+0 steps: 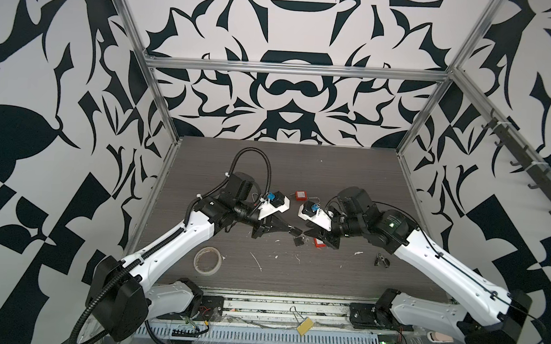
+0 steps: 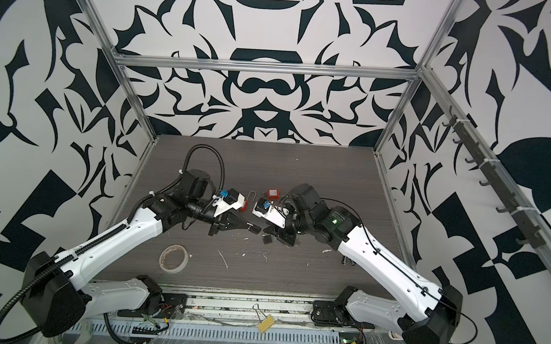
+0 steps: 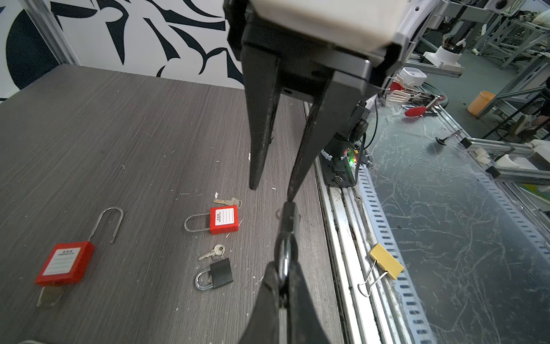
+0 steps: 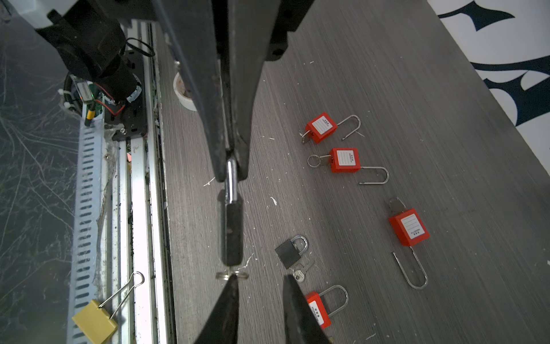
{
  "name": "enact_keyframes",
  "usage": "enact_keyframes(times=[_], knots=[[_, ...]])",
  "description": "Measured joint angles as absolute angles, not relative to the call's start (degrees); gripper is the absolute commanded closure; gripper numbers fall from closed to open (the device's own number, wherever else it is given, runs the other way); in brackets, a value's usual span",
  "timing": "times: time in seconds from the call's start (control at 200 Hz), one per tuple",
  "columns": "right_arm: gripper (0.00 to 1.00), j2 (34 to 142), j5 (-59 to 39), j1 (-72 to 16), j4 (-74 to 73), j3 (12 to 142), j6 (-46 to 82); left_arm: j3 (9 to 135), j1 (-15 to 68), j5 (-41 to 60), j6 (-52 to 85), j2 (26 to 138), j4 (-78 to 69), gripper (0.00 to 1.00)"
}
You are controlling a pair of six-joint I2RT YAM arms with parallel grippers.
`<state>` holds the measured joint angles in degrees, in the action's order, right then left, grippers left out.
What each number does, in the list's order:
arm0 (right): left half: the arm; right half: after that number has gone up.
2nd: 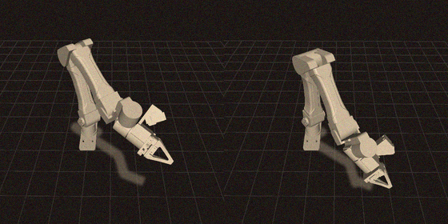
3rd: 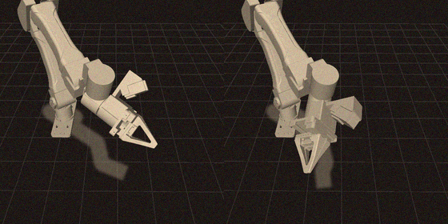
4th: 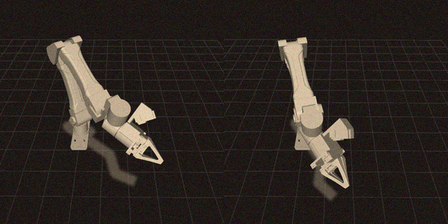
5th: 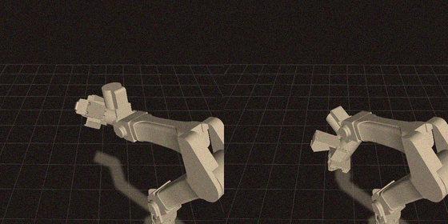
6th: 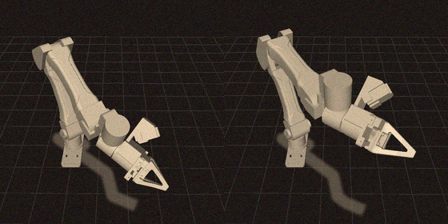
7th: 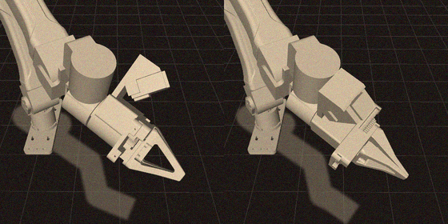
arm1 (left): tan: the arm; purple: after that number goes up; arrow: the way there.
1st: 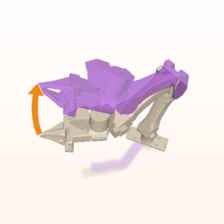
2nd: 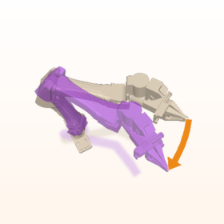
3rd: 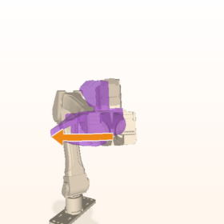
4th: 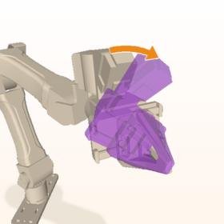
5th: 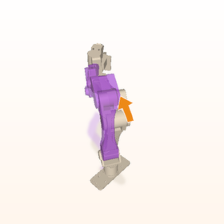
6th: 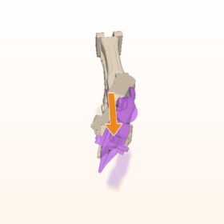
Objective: Lock with the key
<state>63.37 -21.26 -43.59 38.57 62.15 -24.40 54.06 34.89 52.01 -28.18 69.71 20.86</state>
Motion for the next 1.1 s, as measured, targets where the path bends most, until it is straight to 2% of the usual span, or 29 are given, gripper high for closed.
enact_keyframes(times=[0.19,0.64,0.86,0.99,1.1], knots=[[0.69,61.2,-20.9,-43.6,39.0,62.2,-24.6,54.1,34.9,51.6,-28.5,69.7,20.9,1.00],[0.81,65.3,-24.0,-43.6,39.2,62.2,-24.3,54.2,35.4,51.2,-28.9,69.7,21.2,1.00],[0.77,65.6,-24.8,-43.6,39.1,62.2,-24.1,54.7,35.6,51.2,-29.0,69.8,21.3,1.00],[0.82,65.3,-24.9,-43.6,39.2,62.2,-24.1,55.2,35.7,51.2,-29.3,69.8,21.5,1.00],[0.90,65.3,-25.3,-43.6,39.3,62.2,-23.9,55.4,35.7,51.2,-29.6,69.8,21.5,1.00]])
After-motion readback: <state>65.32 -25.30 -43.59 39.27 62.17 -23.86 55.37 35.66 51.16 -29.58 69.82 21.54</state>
